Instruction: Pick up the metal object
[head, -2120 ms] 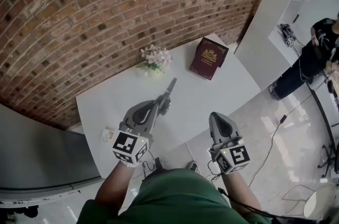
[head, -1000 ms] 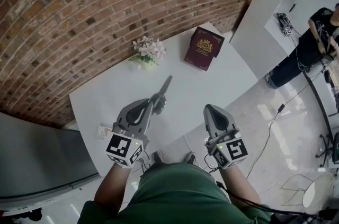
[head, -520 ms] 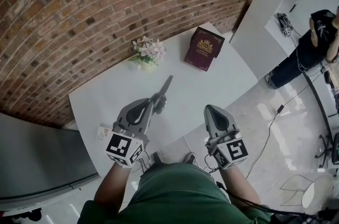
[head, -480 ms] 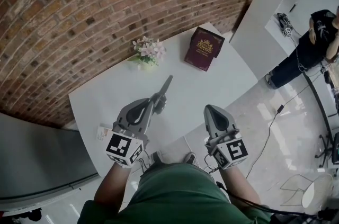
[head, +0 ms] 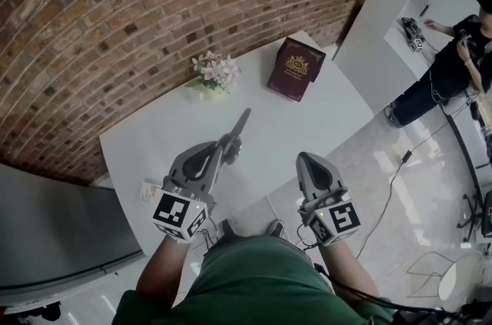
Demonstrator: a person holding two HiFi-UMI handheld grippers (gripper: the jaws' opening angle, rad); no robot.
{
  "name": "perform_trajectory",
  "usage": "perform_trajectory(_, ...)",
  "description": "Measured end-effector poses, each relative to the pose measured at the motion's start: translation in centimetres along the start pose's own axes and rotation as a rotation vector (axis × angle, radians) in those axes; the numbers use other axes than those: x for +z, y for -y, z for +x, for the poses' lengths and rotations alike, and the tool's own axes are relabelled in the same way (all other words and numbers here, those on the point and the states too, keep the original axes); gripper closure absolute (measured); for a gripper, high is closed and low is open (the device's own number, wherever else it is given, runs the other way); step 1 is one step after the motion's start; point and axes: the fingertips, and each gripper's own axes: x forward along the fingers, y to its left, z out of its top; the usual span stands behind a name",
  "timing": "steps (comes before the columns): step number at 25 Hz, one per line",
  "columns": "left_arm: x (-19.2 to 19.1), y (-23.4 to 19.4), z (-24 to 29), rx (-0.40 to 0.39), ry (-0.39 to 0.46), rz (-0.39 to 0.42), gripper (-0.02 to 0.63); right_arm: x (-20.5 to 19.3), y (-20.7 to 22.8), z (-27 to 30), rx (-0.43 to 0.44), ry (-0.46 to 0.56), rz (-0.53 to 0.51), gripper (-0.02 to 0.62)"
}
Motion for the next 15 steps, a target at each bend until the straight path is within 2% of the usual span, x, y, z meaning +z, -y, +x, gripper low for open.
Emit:
perform_trajectory(4,0.42,0.09,-0.14,0.000,-0.007,-0.002,0.589,-0.15,0.11,-0.11,-0.003,0.005,-0.020,0.594)
perform_trajectory(15,0.56,0.26,-0.54,-0.005,-0.012,-0.004,0.590,-0.27,-0.29,-0.43,-0.008,-0.009,0.016,0.594)
